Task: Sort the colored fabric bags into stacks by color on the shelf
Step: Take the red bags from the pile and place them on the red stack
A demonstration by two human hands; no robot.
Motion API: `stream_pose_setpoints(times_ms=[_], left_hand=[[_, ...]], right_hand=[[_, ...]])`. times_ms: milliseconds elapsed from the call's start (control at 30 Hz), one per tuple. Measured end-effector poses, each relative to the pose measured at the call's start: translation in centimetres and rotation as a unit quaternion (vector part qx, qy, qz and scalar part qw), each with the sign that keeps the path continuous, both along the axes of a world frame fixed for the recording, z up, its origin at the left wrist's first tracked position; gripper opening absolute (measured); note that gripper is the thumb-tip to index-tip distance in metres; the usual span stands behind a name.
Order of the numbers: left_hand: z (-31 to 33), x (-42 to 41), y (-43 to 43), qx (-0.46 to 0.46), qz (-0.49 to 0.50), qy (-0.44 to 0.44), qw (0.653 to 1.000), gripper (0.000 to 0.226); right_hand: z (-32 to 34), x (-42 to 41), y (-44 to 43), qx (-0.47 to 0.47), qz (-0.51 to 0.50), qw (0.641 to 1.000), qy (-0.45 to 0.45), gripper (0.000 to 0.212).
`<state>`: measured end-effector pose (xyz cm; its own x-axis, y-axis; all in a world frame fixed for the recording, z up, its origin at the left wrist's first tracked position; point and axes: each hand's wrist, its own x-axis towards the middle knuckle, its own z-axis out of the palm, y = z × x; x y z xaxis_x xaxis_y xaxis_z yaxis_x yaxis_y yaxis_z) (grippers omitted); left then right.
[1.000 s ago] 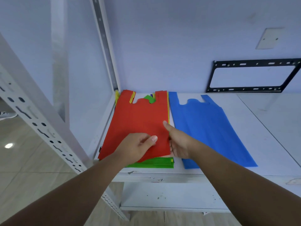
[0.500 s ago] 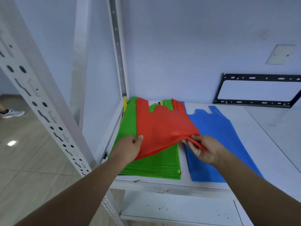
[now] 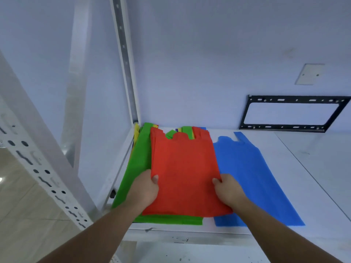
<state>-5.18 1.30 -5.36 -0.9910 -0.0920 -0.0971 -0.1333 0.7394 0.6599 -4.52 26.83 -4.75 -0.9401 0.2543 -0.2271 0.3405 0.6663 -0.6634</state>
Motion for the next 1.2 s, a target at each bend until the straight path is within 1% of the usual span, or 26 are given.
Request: stream_pose_setpoints(times_ms=[100, 167, 300, 500, 633, 733, 833, 967, 1067, 1200], left_hand=[[1.0, -0.1, 1.5, 0.005, -0.016, 0.077, 0.997, 0.028], [1.9, -0.5, 3.4, 0.016, -0.019, 0.112, 0.993, 0.026], [2.9, -1.7, 8.9, 0.031, -0.023, 0.152, 0.988, 0.027], [5.2, -2.4, 21.3, 0.056, -0.024, 0.209, 0.976, 0.026], [7.5, -2.5, 29.5, 0.074, -0.020, 0.246, 0.966, 0.022], [8.5, -2.4, 35.1, 0.112, -0.022, 0.261, 0.959, 0.022], [7.1, -1.8, 39.2, 0.135, -0.025, 0.208, 0.968, 0.022], [2.8, -0.7, 42.6, 0.093, -0.030, 0.108, 0.989, 0.022], [-0.1, 0.4, 44.1, 0.060, -0.042, 0.032, 0.997, 0.026], [-1.4, 0.8, 45.2, 0.046, -0.051, -0.053, 0.996, 0.032]], right_hand=[[-0.1, 0.3, 1.4, -0.029, -0.020, 0.997, 0.070, 0.022], [0.3, 0.4, 3.3, -0.046, -0.032, 0.994, 0.094, 0.023], [2.1, 0.1, 8.8, -0.064, -0.040, 0.988, 0.137, 0.027], [5.1, 0.1, 21.2, -0.050, -0.028, 0.979, 0.197, 0.026], [7.3, 0.3, 29.5, -0.053, -0.017, 0.965, 0.256, 0.020], [8.0, 0.9, 34.8, -0.066, -0.028, 0.954, 0.290, 0.019], [6.5, 2.1, 39.0, -0.064, -0.047, 0.963, 0.258, 0.019], [1.8, 3.3, 43.4, -0.040, -0.061, 0.989, 0.131, 0.025], [-1.4, 3.9, 45.4, -0.001, -0.065, 0.997, 0.043, 0.029], [-2.9, 4.1, 46.2, 0.018, -0.071, 0.997, 0.013, 0.026]])
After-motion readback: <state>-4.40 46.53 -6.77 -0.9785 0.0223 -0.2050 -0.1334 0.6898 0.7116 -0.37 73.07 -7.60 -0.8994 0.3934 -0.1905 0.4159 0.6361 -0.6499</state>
